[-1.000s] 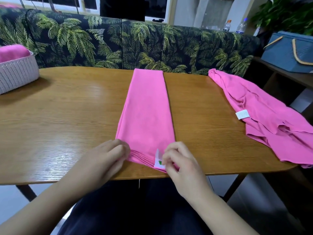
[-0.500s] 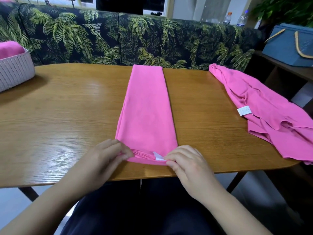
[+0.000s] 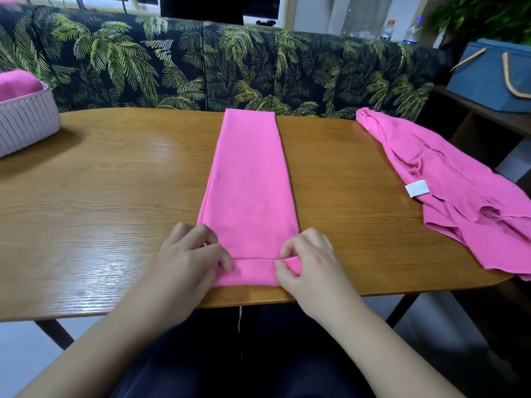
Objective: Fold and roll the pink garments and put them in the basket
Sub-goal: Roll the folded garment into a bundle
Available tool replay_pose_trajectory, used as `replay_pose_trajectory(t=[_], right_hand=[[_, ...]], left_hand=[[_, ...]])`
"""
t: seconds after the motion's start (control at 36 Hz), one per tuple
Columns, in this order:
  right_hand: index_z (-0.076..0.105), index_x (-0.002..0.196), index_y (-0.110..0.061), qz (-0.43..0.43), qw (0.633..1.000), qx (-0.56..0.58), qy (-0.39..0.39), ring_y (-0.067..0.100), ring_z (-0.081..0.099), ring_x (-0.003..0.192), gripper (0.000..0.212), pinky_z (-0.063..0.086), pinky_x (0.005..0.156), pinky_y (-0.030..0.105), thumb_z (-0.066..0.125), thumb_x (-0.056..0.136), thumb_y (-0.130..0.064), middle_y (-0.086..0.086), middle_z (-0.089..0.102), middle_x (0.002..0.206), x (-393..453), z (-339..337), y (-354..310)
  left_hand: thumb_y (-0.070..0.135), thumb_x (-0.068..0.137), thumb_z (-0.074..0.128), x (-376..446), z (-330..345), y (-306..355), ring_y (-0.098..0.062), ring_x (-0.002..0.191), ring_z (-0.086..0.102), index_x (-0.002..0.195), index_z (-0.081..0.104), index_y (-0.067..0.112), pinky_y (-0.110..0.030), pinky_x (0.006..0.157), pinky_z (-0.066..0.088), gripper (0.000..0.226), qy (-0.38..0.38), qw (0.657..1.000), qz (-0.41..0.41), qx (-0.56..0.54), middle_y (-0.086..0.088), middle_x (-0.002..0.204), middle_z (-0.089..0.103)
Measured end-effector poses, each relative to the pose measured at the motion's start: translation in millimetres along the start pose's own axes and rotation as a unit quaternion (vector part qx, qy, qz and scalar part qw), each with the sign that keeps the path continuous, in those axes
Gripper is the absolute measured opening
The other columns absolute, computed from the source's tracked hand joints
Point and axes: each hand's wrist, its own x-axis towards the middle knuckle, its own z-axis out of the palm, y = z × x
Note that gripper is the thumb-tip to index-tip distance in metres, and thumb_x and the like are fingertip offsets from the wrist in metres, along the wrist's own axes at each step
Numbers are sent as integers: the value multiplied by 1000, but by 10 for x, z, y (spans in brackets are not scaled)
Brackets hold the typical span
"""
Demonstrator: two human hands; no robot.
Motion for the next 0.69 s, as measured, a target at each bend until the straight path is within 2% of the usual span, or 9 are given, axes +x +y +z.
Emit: replay_pose_trajectory(t=[0.06, 0.11, 0.17, 0.25, 0.31, 0.36, 0.47, 0.61, 0.69], right_hand=[[57, 86, -21, -40, 997, -45, 51, 11, 40, 94, 11, 39, 80, 32, 67, 83, -22, -9, 46, 94, -27, -6, 10], [59, 80, -21, -110, 988, -76, 79, 11, 40, 87, 15, 38, 75, 30, 72, 77, -13, -9, 49, 87, -72, 5, 18], [61, 80, -22, -157, 982, -76, 67, 10, 43, 85, 8, 39, 76, 27, 61, 80, -14, -10, 53, 84, -119, 22, 39], [61, 85, -23, -130, 990, -49, 37, 7, 46, 86, 17, 39, 79, 25, 44, 82, -26, -14, 54, 87, -160, 3, 60], [59, 91, -24, -113, 993, -41, 12, 6, 44, 91, 22, 36, 84, 25, 43, 82, -35, -16, 52, 93, -186, -11, 62], [56, 97, -27, -112, 992, -50, -6, 4, 39, 97, 26, 32, 87, 25, 43, 81, -43, -18, 49, 98, -218, 0, 84], [56, 102, -29, -110, 992, -60, 21, 5, 40, 102, 26, 31, 86, 27, 45, 85, -45, -18, 52, 104, -241, 23, 158], [58, 102, -29, -119, 987, -95, 49, 7, 41, 108, 28, 32, 93, 30, 44, 87, -48, -16, 53, 109, -253, 28, 212], [62, 101, -26, -119, 985, -109, 63, 12, 40, 115, 31, 27, 101, 30, 45, 86, -47, -11, 55, 118, -260, 0, 225]], left_hand=[[23, 81, 42, -4, -38, 11, -16, 88, 44, 88, 60, 36, -37, 70, 43, 23, -3, 999, 24, 42, 16, 93, 53], [34, 84, 45, -34, -79, 15, -12, 90, 45, 89, 63, 36, -36, 71, 42, 18, -22, 998, 28, 51, 19, 93, 56], [50, 84, 50, -73, -101, -22, -9, 92, 45, 92, 62, 37, -34, 77, 38, 20, -40, 999, 23, 27, 22, 96, 56], [61, 81, 52, -112, -103, -120, -11, 97, 48, 98, 60, 38, -37, 81, 42, 30, -53, 998, 29, 16, 22, 102, 55], [61, 81, 52, -111, -108, -154, -11, 99, 49, 100, 59, 38, -38, 81, 43, 30, -54, 998, 28, 16, 21, 103, 55], [58, 82, 51, -102, -115, -156, -10, 99, 49, 100, 60, 36, -35, 81, 38, 29, -48, 998, 36, 34, 19, 102, 57], [48, 78, 52, -91, -132, -141, -14, 95, 52, 97, 62, 29, -32, 78, 35, 29, -45, 995, 49, 76, 13, 100, 59], [42, 80, 53, -112, -132, -163, -21, 94, 56, 97, 63, 25, -38, 79, 44, 26, -38, 996, 41, 75, 10, 102, 57], [41, 83, 53, -129, -122, -174, -25, 90, 57, 97, 66, 21, -43, 74, 49, 28, -20, 995, 38, 89, 4, 102, 57]])
